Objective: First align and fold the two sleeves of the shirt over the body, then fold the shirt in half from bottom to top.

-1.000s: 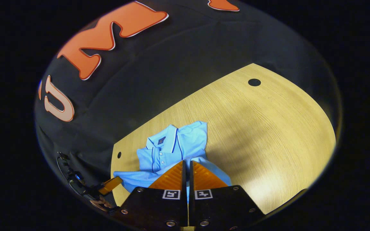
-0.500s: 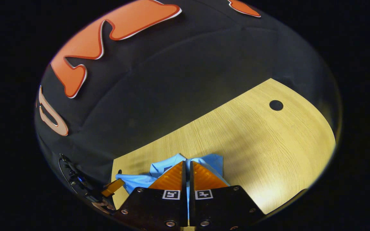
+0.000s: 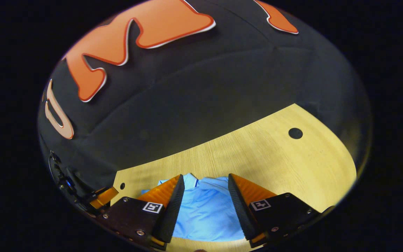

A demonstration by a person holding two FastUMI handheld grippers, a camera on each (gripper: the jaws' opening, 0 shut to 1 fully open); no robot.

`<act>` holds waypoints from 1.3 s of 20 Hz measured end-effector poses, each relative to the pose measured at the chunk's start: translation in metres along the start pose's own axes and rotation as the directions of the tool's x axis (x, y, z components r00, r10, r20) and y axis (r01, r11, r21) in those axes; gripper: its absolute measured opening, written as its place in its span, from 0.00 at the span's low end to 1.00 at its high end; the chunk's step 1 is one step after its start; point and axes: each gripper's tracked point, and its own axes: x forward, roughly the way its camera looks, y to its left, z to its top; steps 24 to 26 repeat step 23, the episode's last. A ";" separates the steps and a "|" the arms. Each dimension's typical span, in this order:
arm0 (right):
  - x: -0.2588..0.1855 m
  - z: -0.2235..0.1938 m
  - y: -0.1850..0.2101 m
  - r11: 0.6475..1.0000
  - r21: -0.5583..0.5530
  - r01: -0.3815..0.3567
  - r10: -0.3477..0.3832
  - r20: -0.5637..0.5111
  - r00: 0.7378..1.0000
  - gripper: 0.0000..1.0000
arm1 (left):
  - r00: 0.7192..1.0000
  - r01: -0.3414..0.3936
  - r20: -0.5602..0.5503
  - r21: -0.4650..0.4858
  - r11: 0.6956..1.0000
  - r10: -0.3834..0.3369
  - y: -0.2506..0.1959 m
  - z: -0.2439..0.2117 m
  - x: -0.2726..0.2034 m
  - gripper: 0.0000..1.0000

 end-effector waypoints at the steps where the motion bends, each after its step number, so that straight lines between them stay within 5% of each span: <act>1: -0.013 0.002 0.001 1.000 -0.022 -0.004 0.004 0.019 1.000 0.81 | 1.000 -0.010 0.015 0.013 1.000 0.010 -0.003 0.004 -0.014 1.00; 8: -0.132 0.004 -0.013 0.977 -0.201 0.068 -0.020 0.232 0.972 0.89 | 0.975 -0.126 0.192 0.042 0.991 0.116 -0.031 0.007 -0.139 1.00; 14: -0.225 -0.013 0.000 0.960 -0.275 0.047 0.059 0.367 0.928 0.88 | 0.950 -0.111 0.297 0.025 0.993 0.099 -0.065 -0.001 -0.237 1.00; 19: -0.289 -0.055 0.032 0.905 -0.424 0.029 0.148 0.378 0.914 0.89 | 0.882 -0.182 0.456 0.093 0.979 0.120 -0.094 -0.002 -0.321 0.99; 26: -0.326 -0.078 0.056 0.868 -0.497 0.009 0.221 0.403 0.888 0.89 | 0.856 -0.176 0.505 0.086 0.981 0.110 -0.114 -0.016 -0.364 1.00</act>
